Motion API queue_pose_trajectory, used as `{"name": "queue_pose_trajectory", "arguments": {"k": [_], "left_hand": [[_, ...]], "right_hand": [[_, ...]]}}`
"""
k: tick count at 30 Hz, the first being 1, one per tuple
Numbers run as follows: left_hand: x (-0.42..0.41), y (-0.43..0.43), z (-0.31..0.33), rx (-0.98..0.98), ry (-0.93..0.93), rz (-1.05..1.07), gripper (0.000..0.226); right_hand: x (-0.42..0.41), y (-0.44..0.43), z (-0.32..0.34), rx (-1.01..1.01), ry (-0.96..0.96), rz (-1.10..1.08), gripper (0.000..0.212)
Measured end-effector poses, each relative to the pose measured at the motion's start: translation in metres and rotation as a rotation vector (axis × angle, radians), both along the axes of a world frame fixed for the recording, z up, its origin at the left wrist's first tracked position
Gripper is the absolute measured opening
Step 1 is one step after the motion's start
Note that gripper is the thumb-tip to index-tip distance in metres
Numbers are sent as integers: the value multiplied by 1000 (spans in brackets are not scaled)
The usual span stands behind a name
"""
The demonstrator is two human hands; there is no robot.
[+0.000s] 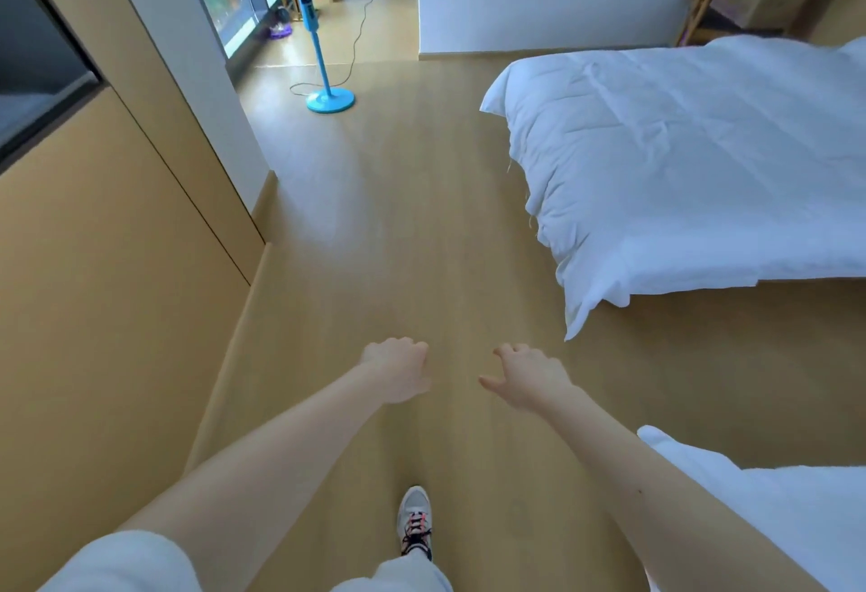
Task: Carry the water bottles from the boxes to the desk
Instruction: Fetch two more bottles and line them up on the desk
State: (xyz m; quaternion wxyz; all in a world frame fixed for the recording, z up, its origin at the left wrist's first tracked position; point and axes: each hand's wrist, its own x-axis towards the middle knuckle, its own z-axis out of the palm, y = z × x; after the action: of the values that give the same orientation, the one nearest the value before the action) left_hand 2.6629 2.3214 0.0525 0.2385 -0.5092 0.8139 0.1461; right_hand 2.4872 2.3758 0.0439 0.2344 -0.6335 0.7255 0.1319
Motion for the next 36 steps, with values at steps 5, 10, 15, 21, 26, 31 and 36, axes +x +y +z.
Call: {"name": "queue_pose_trajectory", "arguments": {"k": [5,10,15,21,26,31,36], "left_hand": [[-7,-103,9,-3,82,1,45],[-12,-177,7,0,96,-26,46],[-21,-227,-2,36,66,-51,46],[-37,-298,-8,35,33,-31,48],[-56,-377,-2,4,-14,23,48],[-95,-454,9,-7,-52,58,48],[-144,-518,16,-15,-31,77,46]], "right_hand": [[4,-96,17,-36,-2,-36,59],[1,-164,19,-21,26,-57,59],[-6,-217,17,-18,26,-51,59],[-29,-295,5,-3,14,-1,54],[-57,-388,3,-28,-13,81,55],[-101,-476,12,-57,-45,117,56],[-145,-541,9,-52,-72,119,57]]}}
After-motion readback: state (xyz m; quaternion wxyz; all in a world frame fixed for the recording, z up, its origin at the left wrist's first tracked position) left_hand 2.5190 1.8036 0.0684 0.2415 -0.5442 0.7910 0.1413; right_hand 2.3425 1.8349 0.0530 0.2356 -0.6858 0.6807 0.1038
